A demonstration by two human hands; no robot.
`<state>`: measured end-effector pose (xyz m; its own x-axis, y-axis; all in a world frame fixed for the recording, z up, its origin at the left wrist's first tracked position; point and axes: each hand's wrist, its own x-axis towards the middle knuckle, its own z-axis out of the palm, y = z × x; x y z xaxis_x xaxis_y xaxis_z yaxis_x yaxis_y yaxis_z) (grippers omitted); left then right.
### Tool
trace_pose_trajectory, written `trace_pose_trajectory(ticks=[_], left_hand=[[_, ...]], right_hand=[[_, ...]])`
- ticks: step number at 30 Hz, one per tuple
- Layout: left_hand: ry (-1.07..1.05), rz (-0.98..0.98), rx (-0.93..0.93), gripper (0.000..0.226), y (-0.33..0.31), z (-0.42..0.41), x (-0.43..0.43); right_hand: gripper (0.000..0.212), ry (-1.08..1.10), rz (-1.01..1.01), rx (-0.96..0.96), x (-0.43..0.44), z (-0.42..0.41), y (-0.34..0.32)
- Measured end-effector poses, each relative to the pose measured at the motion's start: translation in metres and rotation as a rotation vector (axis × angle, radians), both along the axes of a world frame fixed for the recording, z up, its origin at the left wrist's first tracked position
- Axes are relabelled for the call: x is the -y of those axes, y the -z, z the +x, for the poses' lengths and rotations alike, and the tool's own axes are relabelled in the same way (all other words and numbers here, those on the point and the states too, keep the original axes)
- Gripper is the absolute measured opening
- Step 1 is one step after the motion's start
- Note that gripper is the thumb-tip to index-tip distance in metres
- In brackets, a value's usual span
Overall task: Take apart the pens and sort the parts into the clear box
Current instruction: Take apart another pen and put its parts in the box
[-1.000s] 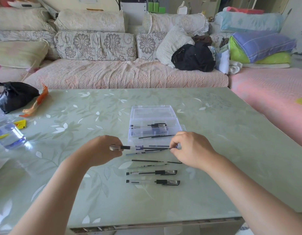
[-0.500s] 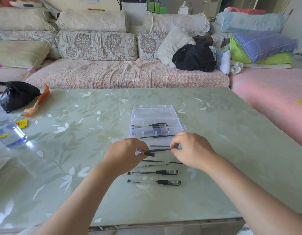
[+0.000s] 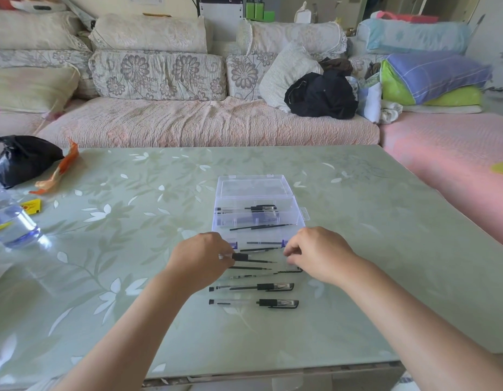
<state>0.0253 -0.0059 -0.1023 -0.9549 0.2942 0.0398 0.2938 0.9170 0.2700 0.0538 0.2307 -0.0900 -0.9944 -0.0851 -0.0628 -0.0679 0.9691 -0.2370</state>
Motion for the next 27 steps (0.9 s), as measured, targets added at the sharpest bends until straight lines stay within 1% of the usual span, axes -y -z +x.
trace_pose_trajectory(ticks=[2, 6, 12, 16, 19, 22, 27], left_hand=[[0.007, -0.003, 0.004, 0.02, 0.0, 0.0, -0.002], [0.027, 0.009, 0.008, 0.02, -0.001, 0.001, -0.001], [0.043, 0.064, 0.035, 0.02, -0.008, -0.002, 0.004], [0.007, 0.117, 0.051, 0.016, -0.019, -0.008, 0.016], [-0.051, 0.184, 0.103, 0.017, -0.024, -0.016, 0.027], [-0.058, 0.214, 0.124, 0.017, -0.026, -0.022, 0.036], [-0.07, 0.241, 0.135, 0.022, -0.027, -0.027, 0.042]], right_hand=[[0.016, -0.013, 0.001, -0.004, 0.001, -0.001, 0.002], [0.009, -0.017, 0.02, -0.03, 0.001, -0.002, 0.003], [0.017, -0.042, 0.057, -0.034, 0.001, -0.003, 0.002], [0.013, -0.022, 0.013, -0.121, 0.002, -0.007, -0.015], [0.02, -0.035, 0.011, -0.174, 0.009, -0.02, -0.024], [0.026, -0.088, 0.044, -0.172, 0.02, -0.041, -0.026], [0.03, -0.19, 0.139, -0.1, 0.042, -0.074, -0.016]])
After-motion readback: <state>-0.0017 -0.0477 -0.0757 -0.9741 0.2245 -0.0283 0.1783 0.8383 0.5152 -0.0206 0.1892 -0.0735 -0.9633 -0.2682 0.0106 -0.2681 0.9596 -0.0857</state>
